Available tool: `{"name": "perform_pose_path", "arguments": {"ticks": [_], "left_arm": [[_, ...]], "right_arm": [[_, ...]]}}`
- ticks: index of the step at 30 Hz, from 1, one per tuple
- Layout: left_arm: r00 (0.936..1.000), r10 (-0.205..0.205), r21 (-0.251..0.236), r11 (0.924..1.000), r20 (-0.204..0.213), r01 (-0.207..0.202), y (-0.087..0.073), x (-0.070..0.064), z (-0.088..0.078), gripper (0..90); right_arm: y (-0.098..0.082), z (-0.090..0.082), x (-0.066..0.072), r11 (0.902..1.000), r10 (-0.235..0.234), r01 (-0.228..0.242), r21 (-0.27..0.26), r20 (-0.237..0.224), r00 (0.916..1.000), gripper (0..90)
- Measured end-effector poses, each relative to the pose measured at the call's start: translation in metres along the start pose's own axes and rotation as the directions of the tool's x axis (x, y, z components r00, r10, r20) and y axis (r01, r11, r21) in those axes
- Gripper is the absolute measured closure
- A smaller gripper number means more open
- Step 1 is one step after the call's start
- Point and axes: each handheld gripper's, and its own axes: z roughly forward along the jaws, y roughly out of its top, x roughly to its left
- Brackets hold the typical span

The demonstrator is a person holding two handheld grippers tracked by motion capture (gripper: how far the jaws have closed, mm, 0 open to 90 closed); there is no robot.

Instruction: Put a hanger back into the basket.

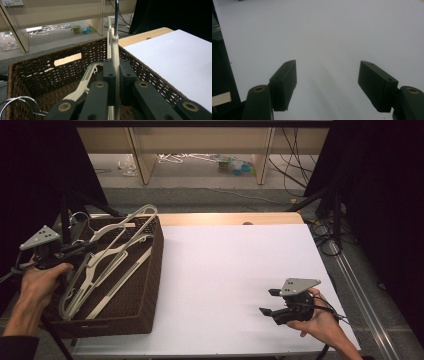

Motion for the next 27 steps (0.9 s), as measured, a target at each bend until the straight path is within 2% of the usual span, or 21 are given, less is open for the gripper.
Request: {"name": "perform_pose_path", "arguments": {"ticks": [8,16,20,23,27], "left_arm": [[0.9991,-0.043,0.017,0.9989,-0.002,0.043,-0.014,0.004,0.002,85.4],[0.9984,-0.057,0.035,0.9978,-0.002,0.057,-0.021,0.006,0.000,85.5],[0.9991,-0.041,0.070,0.9967,-0.007,0.041,-0.026,0.006,0.001,85.4],[0.9985,-0.054,0.074,0.9959,0.010,0.053,-0.030,0.006,0.004,85.4],[0.9983,-0.058,0.116,0.9917,0.010,0.056,-0.034,0.004,0.012,85.3]], "right_arm": [[-0.001,0.002,0.000,1.0000,0.002,-0.002,0.004,-0.001,1.0000,32.2],[-0.001,0.002,-0.001,0.9999,0.006,-0.006,0.011,-0.001,1.0000,32.2],[-0.002,0.002,0.000,0.9999,0.007,-0.007,0.015,-0.001,1.0000,32.2],[-0.001,0.002,-0.001,1.0000,-0.001,0.001,0.008,0.001,1.0000,32.2],[-0.002,0.002,-0.001,0.9998,0.005,-0.004,0.018,-0.003,1.0000,32.2]]}}
